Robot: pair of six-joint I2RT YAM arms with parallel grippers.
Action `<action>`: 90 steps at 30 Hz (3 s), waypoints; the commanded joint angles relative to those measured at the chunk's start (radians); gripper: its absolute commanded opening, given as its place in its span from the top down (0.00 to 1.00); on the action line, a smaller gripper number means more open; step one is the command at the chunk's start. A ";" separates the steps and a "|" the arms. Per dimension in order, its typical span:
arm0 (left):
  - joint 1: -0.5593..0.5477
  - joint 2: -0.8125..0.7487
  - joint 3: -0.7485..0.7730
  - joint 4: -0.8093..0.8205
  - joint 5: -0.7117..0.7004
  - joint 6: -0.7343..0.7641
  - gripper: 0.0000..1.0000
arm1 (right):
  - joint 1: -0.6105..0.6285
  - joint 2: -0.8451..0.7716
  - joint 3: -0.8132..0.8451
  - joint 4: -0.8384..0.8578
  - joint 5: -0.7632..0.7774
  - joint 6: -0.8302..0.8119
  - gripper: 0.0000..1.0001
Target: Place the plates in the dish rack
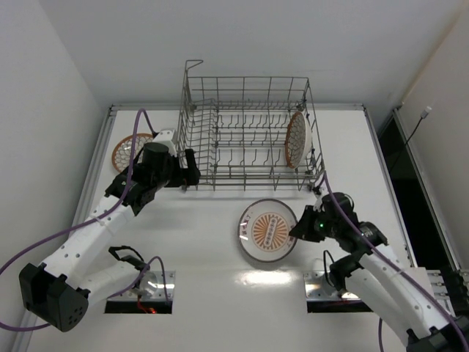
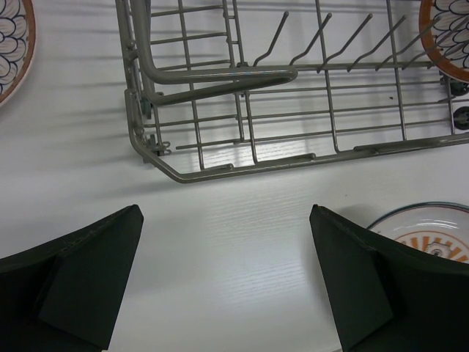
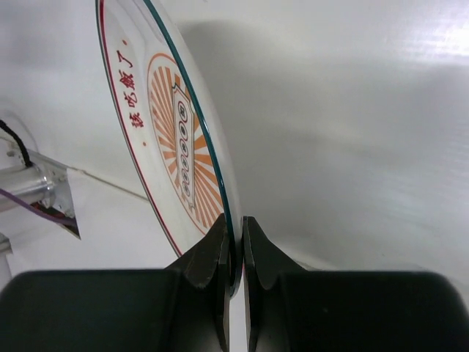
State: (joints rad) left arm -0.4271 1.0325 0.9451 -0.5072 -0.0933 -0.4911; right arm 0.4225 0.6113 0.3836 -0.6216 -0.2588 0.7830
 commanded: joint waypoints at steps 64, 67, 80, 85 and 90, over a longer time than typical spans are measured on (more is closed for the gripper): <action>-0.062 0.262 0.638 -0.350 -0.220 -0.119 0.00 | -0.160 1.331 2.108 -0.297 0.639 -0.421 1.00; -0.062 0.284 0.661 -0.360 -0.220 -0.119 0.00 | -0.160 1.331 2.040 -0.316 0.619 -0.401 1.00; -0.071 0.382 0.751 -0.412 -0.152 -0.089 0.00 | -0.077 1.321 1.979 -0.406 0.722 -0.412 1.00; -0.071 0.411 0.774 -0.412 -0.142 -0.078 0.00 | -0.033 1.331 1.979 -0.429 0.822 -0.422 1.00; -0.081 0.411 0.784 -0.412 -0.141 -0.087 0.00 | -0.011 1.343 1.997 -0.480 0.909 -0.432 1.00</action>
State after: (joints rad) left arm -0.4942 1.4540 1.6867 -0.9192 -0.2474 -0.5842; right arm 0.4053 1.9484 2.3482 -1.1145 0.5400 0.3641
